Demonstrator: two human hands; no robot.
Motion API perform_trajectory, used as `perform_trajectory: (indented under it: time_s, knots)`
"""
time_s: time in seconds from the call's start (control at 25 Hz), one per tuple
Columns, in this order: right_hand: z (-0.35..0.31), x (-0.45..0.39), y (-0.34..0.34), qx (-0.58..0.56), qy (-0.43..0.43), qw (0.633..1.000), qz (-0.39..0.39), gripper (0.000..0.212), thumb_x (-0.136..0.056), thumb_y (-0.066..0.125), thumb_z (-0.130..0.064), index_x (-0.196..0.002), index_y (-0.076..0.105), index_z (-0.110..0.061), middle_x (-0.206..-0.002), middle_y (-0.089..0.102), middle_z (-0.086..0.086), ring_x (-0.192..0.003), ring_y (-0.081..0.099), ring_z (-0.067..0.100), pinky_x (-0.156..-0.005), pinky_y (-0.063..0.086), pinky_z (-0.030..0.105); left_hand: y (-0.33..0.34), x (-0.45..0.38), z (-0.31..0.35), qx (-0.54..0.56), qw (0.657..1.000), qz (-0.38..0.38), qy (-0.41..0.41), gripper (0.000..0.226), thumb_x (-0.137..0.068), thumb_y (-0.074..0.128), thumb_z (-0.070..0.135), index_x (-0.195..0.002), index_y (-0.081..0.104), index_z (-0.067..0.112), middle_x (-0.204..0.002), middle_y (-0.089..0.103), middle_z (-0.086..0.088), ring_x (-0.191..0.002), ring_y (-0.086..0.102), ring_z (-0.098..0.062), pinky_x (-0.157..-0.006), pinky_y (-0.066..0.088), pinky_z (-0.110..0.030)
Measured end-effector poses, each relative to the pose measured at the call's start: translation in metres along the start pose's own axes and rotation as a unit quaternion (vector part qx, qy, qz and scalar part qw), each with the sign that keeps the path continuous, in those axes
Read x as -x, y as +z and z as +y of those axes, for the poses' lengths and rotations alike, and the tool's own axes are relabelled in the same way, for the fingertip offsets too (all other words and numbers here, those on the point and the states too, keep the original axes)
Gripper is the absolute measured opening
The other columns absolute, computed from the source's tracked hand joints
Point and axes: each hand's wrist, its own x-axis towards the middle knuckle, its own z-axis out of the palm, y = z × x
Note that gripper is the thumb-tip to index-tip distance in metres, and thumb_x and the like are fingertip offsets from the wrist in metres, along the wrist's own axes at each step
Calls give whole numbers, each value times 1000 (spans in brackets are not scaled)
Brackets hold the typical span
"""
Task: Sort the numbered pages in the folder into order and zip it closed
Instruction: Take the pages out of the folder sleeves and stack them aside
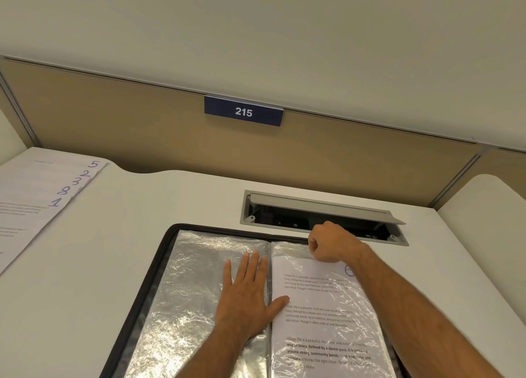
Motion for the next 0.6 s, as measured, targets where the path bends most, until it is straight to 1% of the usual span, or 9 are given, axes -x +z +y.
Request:
perform_trajectory:
  time_s: [0.12, 0.24, 0.36, 0.44, 0.52, 0.6]
  knots:
    - [-7, 0, -5, 38, -4, 999, -12, 4, -91, 60, -20, -94, 57, -19, -87, 58, -1, -83, 57, 15, -74, 49, 27, 0, 0, 0, 2, 1000, 0, -2, 101, -82, -1, 89, -156, -18, 24, -163, -25, 0, -150, -25, -21, -118, -16, -58]
    - [-7, -3, -7, 40, -7, 999, -23, 11, -94, 53, -21, -95, 62, -14, -87, 61, 2, -77, 55, 14, -65, 43, 24, 1, 0, 0, 5, 1000, 0, -3, 101, -81, -1, 89, -157, -18, 24, -164, -24, 0, -150, -25, -21, -118, -16, -58]
    - [-4, -3, -9, -17, 5, 999, -30, 14, -92, 50, -16, -86, 62, -11, -82, 60, 4, -73, 54, 15, -60, 40, 24, 0, 0, 0, 10, 1000, -1, -3, 102, -80, -2, 90, -156, -18, 24, -163, -25, 1, -149, -26, -21, -118, -16, -57]
    - [-1, -2, -7, -72, 21, 996, -48, 11, -90, 54, -12, -84, 63, -9, -87, 66, 8, -73, 61, 17, -61, 45, 24, 0, 0, 0, 12, 1000, -1, -3, 101, -81, -1, 89, -156, -18, 24, -163, -25, 1, -149, -26, -20, -118, -17, -57]
    - [2, -1, -6, -140, 55, 987, -61, 12, -93, 55, -14, -88, 66, -9, -95, 70, 11, -67, 68, 19, -56, 50, 24, 0, 0, 0, 13, 1000, -3, -4, 101, -81, -1, 89, -156, -19, 25, -163, -25, 1, -149, -26, -20, -118, -17, -57]
    - [4, 0, -6, -179, 88, 978, -62, 19, -100, 49, -19, -96, 66, -10, -94, 68, 10, -60, 67, 16, -51, 49, 22, 0, -1, 0, 13, 1000, -5, -5, 101, -81, -1, 90, -156, -19, 25, -163, -26, 1, -149, -27, -20, -118, -17, -57]
